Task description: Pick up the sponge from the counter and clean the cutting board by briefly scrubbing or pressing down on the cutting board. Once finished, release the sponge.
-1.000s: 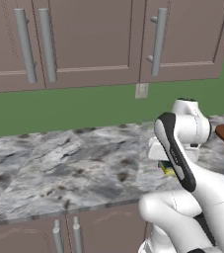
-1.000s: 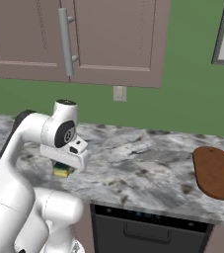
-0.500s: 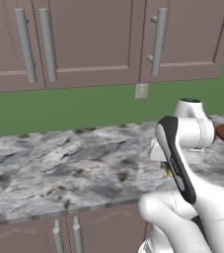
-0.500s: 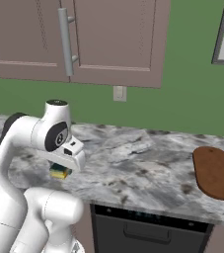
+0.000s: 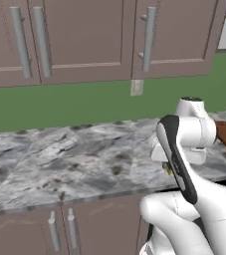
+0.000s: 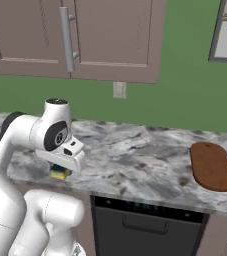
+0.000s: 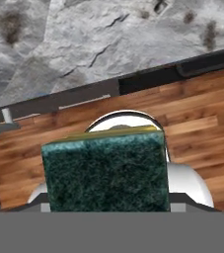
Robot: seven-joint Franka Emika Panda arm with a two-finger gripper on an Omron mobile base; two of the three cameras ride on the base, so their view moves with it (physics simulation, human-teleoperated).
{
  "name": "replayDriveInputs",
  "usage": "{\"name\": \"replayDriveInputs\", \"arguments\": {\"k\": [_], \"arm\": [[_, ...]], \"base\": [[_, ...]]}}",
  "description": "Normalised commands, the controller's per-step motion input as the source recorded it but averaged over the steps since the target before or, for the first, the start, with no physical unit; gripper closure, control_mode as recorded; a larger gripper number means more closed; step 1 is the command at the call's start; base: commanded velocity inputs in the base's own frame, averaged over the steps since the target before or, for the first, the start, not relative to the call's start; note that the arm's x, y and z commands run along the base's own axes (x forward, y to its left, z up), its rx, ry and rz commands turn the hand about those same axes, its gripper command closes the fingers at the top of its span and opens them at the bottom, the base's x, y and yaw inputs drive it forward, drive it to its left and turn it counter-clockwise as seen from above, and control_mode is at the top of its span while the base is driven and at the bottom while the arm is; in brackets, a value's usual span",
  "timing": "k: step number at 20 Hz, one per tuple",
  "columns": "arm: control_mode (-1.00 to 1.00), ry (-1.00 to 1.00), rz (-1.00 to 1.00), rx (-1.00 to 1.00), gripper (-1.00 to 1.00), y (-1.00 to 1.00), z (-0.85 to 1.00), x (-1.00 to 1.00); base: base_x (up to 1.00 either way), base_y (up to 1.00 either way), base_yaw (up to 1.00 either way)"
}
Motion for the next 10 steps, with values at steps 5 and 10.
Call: {"name": "replayDriveInputs", "arguments": {"k": [5, 10], "arm": [[1.0, 0.0, 0.0, 0.0, 1.0, 0.0, 0.0, 0.0], [1.0, 0.0, 0.0, 0.0, 1.0, 0.0, 0.0, 0.0]], "base": [[-0.2, -0.93, 0.0], [0.0, -1.0, 0.0]]}}
